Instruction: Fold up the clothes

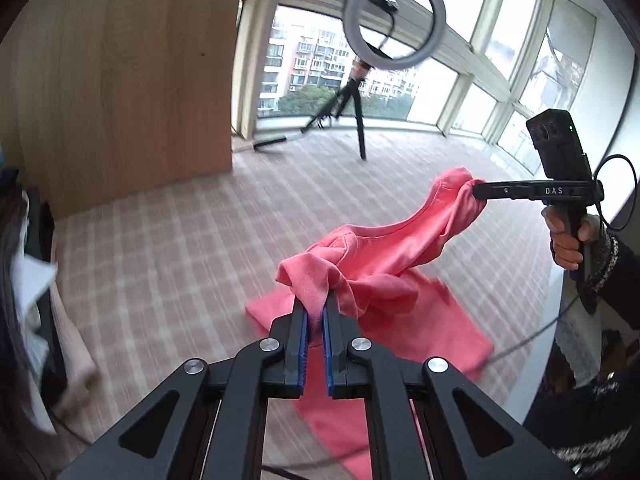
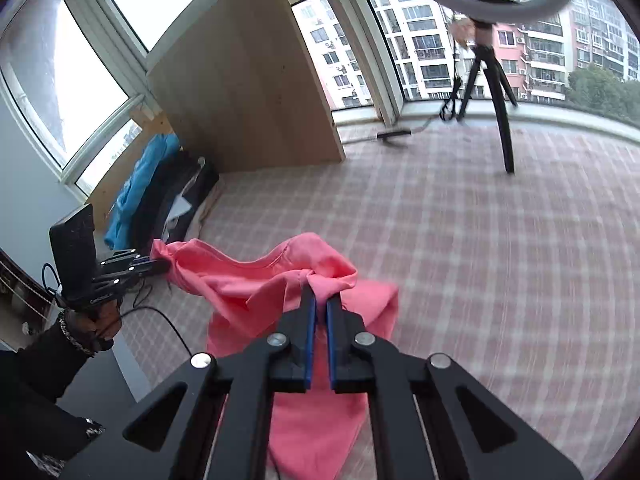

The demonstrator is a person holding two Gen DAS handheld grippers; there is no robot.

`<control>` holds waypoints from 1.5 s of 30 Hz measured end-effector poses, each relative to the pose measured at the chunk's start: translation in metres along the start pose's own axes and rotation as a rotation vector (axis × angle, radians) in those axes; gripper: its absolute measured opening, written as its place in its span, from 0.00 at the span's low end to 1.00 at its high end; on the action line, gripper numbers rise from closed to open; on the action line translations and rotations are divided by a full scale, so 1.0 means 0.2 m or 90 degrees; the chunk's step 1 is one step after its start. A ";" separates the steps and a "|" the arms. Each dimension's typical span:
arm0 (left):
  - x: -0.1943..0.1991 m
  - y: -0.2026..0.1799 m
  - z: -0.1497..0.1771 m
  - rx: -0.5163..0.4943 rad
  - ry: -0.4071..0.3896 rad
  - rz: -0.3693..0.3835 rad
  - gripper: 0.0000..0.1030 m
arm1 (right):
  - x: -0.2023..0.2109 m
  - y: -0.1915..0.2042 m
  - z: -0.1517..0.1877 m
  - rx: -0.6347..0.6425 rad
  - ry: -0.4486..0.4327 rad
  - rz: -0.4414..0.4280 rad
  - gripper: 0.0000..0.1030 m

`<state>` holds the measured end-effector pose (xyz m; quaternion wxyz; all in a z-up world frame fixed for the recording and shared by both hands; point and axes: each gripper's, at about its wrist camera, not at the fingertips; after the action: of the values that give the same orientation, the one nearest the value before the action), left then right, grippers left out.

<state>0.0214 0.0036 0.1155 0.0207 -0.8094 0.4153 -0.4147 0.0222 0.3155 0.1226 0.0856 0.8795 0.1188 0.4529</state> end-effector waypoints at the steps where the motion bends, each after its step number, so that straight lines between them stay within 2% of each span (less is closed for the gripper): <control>1: -0.01 -0.03 0.06 -0.001 0.012 0.002 0.05 | 0.00 0.01 0.08 0.004 0.008 0.007 0.05; 4: -0.07 -0.09 0.25 0.001 0.075 0.004 0.06 | -0.08 0.06 0.33 0.032 0.060 0.027 0.06; 6: -0.10 -0.11 0.38 0.011 0.143 0.007 0.06 | -0.13 0.08 0.49 0.051 0.134 0.057 0.08; 7: -0.09 -0.12 0.44 0.019 0.166 0.008 0.06 | -0.14 0.08 0.56 0.055 0.168 0.072 0.09; 9: -0.01 -0.14 0.52 0.033 0.187 0.010 0.06 | -0.08 0.05 0.66 0.033 0.198 0.074 0.09; 12: 0.18 -0.15 0.54 0.046 0.179 0.008 0.07 | 0.14 0.00 0.70 -0.016 0.174 0.024 0.13; 13: 0.25 -0.14 0.53 0.046 0.170 -0.005 0.10 | 0.22 0.01 0.69 -0.025 0.160 -0.003 0.13; 14: 0.30 -0.13 0.52 0.048 0.161 -0.022 0.08 | 0.30 0.01 0.68 -0.031 0.144 -0.027 0.17; 17: 0.36 -0.11 0.49 0.048 0.130 -0.036 0.08 | 0.46 0.04 0.64 -0.038 0.089 -0.069 0.40; 18: 0.34 -0.13 0.49 0.038 0.127 -0.032 0.08 | 0.47 0.06 0.63 -0.036 0.071 -0.061 0.44; 19: 0.30 -0.16 0.49 0.021 0.132 -0.028 0.08 | 0.45 0.09 0.62 -0.018 0.063 -0.037 0.44; 21: 0.17 -0.24 0.48 -0.035 0.140 -0.027 0.10 | 0.35 0.19 0.63 0.047 0.069 0.032 0.44; 25: -0.04 -0.37 0.48 -0.103 0.162 -0.017 0.13 | 0.11 0.37 0.70 0.158 0.102 0.078 0.44; 28: -0.09 -0.40 0.47 -0.126 0.165 -0.015 0.13 | 0.01 0.46 0.74 0.231 0.109 0.117 0.44; 30: -0.08 -0.41 0.45 -0.135 0.164 -0.005 0.13 | -0.02 0.49 0.76 0.261 0.108 0.127 0.44; 34: -0.14 -0.49 0.39 -0.203 0.185 0.009 0.17 | -0.07 0.47 0.77 0.282 0.113 0.152 0.44; 39: -0.32 -0.53 0.40 -0.293 0.262 0.025 0.20 | -0.12 0.43 0.76 0.289 0.131 0.131 0.44; 42: -0.41 -0.51 0.44 -0.332 0.310 0.006 0.21 | -0.15 0.44 0.77 0.309 0.138 0.131 0.44; 45: -0.45 -0.48 0.45 -0.347 0.331 -0.001 0.21 | -0.19 0.45 0.77 0.316 0.141 0.133 0.44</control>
<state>0.1176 0.0999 0.0338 -0.3020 -0.6533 0.5011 -0.4805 0.1392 0.2125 0.0278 -0.1930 0.8260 0.1436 0.5097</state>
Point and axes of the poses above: each gripper's, at about its wrist camera, not at the fingertips, and x roughly against the way its jaws point, y to its left, z to its underside, and after that the axes turned 12 degrees about z, right-handed
